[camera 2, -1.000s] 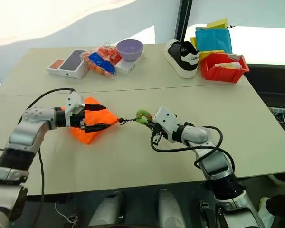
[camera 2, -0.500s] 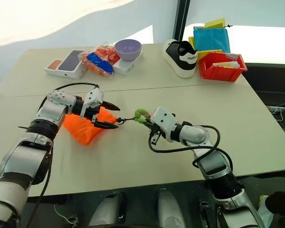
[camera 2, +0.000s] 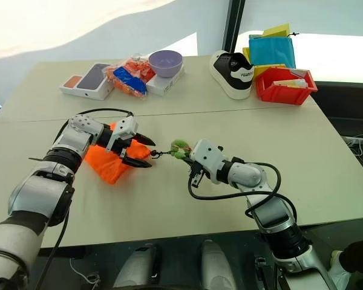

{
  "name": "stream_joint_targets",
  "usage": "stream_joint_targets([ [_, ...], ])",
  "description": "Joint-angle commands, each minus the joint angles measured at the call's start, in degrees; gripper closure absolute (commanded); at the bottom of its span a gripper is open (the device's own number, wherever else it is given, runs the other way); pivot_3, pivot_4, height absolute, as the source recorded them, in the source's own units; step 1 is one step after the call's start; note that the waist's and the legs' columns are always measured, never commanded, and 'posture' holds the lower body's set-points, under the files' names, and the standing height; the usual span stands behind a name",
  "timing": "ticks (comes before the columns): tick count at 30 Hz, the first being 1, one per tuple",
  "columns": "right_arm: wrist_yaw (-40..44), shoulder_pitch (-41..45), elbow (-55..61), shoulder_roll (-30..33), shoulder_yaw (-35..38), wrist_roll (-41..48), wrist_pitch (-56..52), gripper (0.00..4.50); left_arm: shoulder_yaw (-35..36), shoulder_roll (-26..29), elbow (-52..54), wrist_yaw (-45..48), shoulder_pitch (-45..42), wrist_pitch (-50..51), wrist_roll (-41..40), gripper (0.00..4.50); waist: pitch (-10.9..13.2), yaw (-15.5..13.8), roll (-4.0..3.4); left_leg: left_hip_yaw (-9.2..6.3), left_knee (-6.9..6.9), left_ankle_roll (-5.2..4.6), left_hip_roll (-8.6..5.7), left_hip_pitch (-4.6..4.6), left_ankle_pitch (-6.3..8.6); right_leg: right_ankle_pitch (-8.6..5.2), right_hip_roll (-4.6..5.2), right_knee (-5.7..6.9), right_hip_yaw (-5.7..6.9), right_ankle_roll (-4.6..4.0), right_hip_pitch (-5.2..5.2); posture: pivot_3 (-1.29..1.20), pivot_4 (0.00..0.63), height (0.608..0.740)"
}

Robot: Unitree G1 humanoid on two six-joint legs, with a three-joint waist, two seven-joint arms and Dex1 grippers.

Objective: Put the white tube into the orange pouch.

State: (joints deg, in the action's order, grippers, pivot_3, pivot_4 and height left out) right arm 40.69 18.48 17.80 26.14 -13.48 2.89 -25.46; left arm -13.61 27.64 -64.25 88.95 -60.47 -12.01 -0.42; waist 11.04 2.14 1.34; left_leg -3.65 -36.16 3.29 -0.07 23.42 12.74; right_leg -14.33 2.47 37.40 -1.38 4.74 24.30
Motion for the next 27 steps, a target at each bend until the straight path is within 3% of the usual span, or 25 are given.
stream_joint_targets([
  [1, -0.2, 0.3, 2.9, 0.4, -0.1, -0.1, 1.2, 4.46, 1.1, -0.5, -1.0, 0.2, -0.5, -0.3, 0.7, 0.10, 0.0, 0.0, 0.00, 0.00, 0.00, 0.00, 0.00, 0.00, 0.00, 0.00, 0.00, 0.01, 0.00, 0.00, 0.00, 0.00, 0.150, 0.740],
  [14, 3.4, -1.2, 5.5, 4.7, 1.0, 1.5, 1.0, 4.46, 1.2, -0.6, -0.7, 2.5, -1.0, -0.5, 2.0, 0.10, 0.0, -0.1, 0.00, -0.01, -0.02, 0.00, -0.02, 0.00, 0.00, 0.00, 0.00, 0.03, 0.00, 0.01, 0.00, 0.00, 0.150, 0.740],
  [22, 7.8, -5.8, 14.0, 9.5, -0.3, 5.3, -2.8, 4.46, -2.2, 1.6, 2.5, 3.6, 1.2, -0.9, 0.0, 0.10, 0.0, 0.1, 0.00, -0.03, -0.04, 0.00, -0.03, -0.02, 0.00, -0.01, 0.01, 0.10, -0.01, 0.03, -0.01, 0.00, 0.150, 0.740],
  [27, 7.2, -4.7, 14.1, 9.4, -0.9, 4.9, -3.4, 4.46, -4.3, 2.3, 5.1, 3.6, 1.8, -0.5, -2.3, 0.10, 0.0, 0.1, 0.00, -0.05, -0.07, 0.00, -0.02, -0.04, 0.00, -0.01, 0.01, 0.14, -0.01, 0.03, -0.02, 0.00, 0.150, 0.740],
])
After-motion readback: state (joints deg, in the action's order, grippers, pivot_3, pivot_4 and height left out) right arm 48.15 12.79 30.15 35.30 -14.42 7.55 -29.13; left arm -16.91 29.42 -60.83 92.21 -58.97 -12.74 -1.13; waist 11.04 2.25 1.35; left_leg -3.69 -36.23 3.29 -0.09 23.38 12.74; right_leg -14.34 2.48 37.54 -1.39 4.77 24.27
